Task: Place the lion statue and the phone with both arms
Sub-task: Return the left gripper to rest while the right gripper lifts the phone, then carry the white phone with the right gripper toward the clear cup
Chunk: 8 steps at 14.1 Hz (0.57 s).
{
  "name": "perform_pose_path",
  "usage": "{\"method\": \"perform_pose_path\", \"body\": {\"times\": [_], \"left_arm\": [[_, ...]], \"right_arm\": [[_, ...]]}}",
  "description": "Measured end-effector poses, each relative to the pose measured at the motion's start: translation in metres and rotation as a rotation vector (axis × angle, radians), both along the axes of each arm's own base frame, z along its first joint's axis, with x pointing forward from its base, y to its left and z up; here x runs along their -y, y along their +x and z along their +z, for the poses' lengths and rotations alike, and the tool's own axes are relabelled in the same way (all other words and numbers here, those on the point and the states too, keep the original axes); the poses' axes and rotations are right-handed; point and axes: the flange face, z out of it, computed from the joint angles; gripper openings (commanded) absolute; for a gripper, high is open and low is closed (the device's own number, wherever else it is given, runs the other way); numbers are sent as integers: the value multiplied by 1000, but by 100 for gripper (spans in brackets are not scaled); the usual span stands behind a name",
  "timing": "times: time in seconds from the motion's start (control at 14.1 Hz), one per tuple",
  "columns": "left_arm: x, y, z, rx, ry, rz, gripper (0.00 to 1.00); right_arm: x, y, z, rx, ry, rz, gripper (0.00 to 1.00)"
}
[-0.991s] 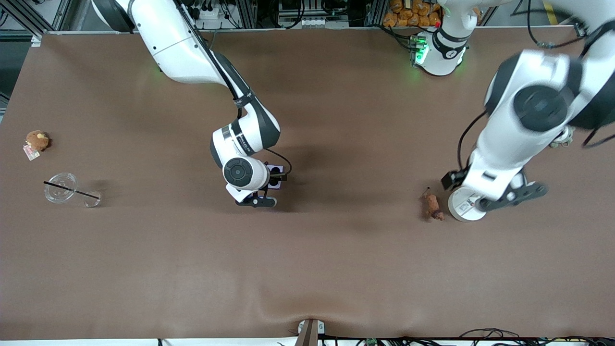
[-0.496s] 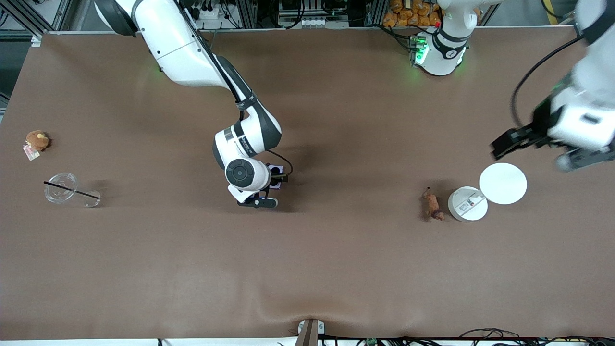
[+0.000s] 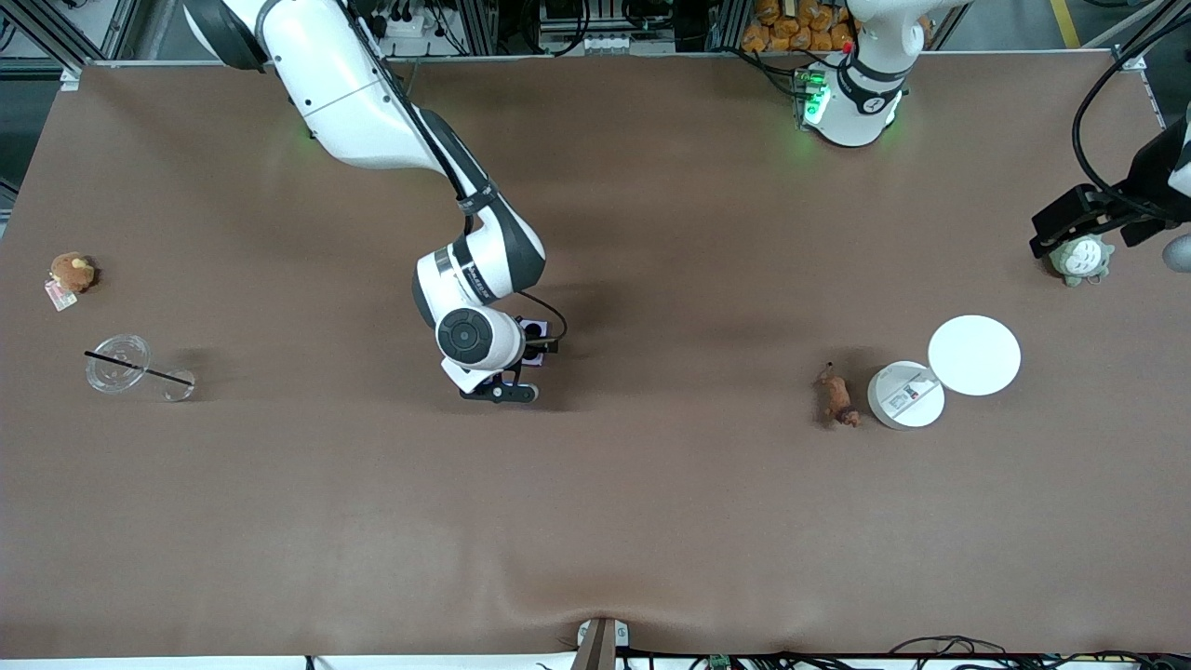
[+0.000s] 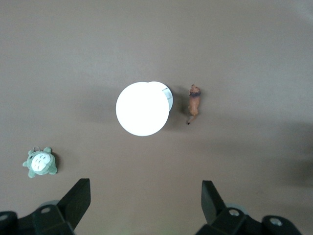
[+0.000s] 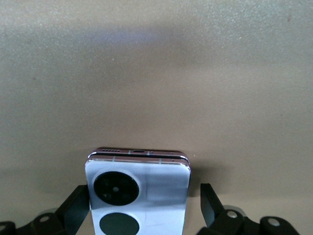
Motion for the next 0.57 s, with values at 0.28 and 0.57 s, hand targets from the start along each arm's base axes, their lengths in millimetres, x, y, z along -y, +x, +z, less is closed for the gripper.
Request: {"method": "perform_pose_path", "body": {"times": [0.28,0.57], "left_arm": [[-6,-20,-1,-17,-14,17,100],[-6,-29,-1,-25,-27,20,100]], "right_arm": [[-3,0,-6,16,4,1,41],[4,9,2,37,2,-21,16]]}}
